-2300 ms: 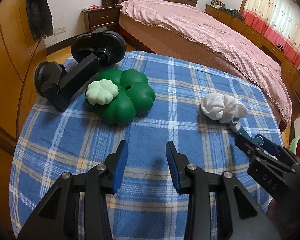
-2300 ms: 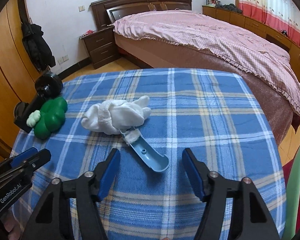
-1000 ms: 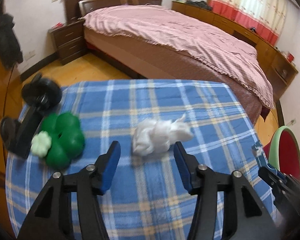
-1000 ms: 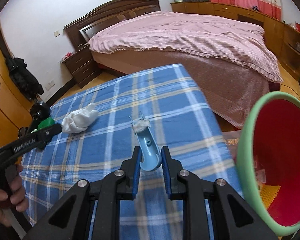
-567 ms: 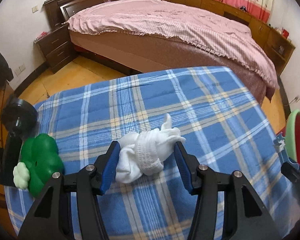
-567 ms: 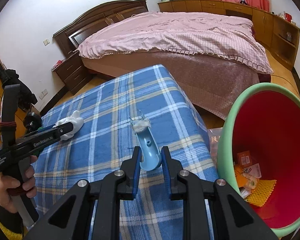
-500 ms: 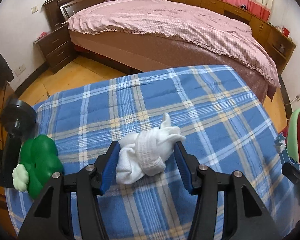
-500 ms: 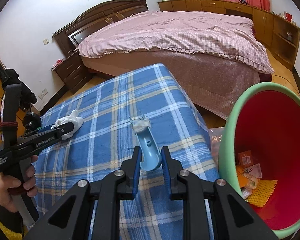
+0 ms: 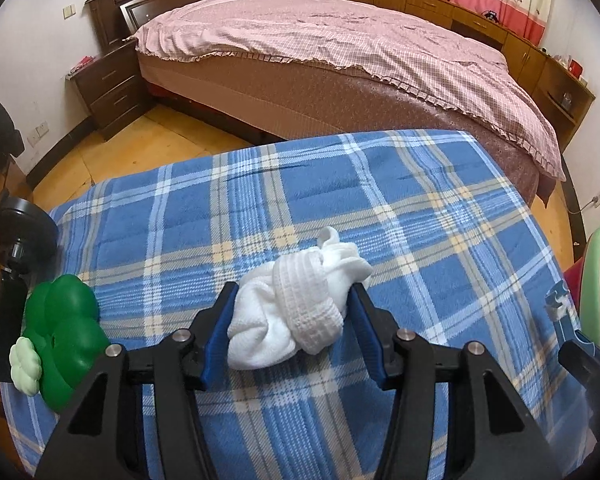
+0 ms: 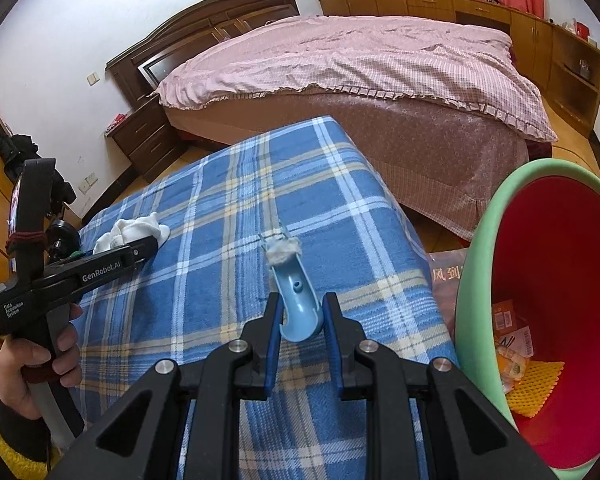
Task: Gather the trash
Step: 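Carry the white sock and blue plastic piece over the red bin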
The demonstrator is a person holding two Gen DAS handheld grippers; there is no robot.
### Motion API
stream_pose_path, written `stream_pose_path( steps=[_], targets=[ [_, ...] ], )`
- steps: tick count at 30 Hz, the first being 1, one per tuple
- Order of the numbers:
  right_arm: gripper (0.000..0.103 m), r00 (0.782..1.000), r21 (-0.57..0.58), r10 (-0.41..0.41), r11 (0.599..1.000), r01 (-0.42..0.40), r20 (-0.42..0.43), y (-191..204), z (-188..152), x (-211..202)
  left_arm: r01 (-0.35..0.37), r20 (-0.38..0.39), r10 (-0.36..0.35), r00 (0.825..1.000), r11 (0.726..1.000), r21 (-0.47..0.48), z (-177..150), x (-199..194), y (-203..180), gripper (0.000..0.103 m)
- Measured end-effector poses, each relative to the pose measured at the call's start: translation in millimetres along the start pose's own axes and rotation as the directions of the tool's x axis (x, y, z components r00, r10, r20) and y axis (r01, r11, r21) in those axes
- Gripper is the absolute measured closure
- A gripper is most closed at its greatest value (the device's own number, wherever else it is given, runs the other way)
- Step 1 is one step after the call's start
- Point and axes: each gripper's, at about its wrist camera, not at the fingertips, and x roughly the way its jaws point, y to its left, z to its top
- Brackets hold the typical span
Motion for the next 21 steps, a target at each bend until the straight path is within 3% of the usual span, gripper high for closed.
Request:
stream_pose_path(
  steps=[1,4,12,21],
  targets=[
    [0.081,1.0,0.001,0.001,1.0,-0.001,0.0,-1,0,0,0.01,0.004,-0.01,1.0,1.0,-0.004,0,-1,0,0.062],
    [0.081,1.0,0.006,0.002,1.0,-0.002,0.004,-2,-1,-2,0.039,0.006,-0.039,0.999,0.999,-0.018,-2,-5,0,0.068],
    [0.081,0.999,0.017,0.004,1.0,-0.004,0.036,-8,-4,-20,0.136,-0.003,-0.136,0.991,0.991,0.008,-17,-33,-21,0.068],
    [0.081,0.997,0.041,0.0,0.999,-0.003,0.082,-20,-10,-49,0.199,0.018,-0.2,0.98,0.979,0.039,-31,-70,-53,0.068]
  ],
)
